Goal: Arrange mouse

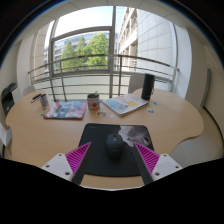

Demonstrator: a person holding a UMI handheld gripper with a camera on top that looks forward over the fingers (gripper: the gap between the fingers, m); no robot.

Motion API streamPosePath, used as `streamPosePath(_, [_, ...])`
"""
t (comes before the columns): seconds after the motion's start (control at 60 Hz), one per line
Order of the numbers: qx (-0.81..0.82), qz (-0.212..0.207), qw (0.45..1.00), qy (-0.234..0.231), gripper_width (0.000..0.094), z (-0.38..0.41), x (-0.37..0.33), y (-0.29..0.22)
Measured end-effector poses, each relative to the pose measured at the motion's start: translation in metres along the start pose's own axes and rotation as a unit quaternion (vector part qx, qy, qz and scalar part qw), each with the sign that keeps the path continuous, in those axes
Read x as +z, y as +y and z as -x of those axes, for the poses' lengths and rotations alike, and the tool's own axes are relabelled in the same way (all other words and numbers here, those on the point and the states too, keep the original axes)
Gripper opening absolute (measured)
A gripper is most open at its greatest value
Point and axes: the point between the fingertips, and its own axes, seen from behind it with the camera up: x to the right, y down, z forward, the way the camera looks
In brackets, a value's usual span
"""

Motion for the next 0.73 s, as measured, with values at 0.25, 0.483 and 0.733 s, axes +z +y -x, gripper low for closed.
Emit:
streamPosePath(0.25, [-0.017,-0.034,0.999,0.021,0.0843,0.014,-0.138,-0.004])
streamPosePath(0.483, [-0.019,-0.043,0.999,0.02,0.0842,0.032,-0.217,0.016])
streamPosePath(0.733, [-0.02,-0.039,0.999,0.027,0.0841,0.038,-0.239,0.027])
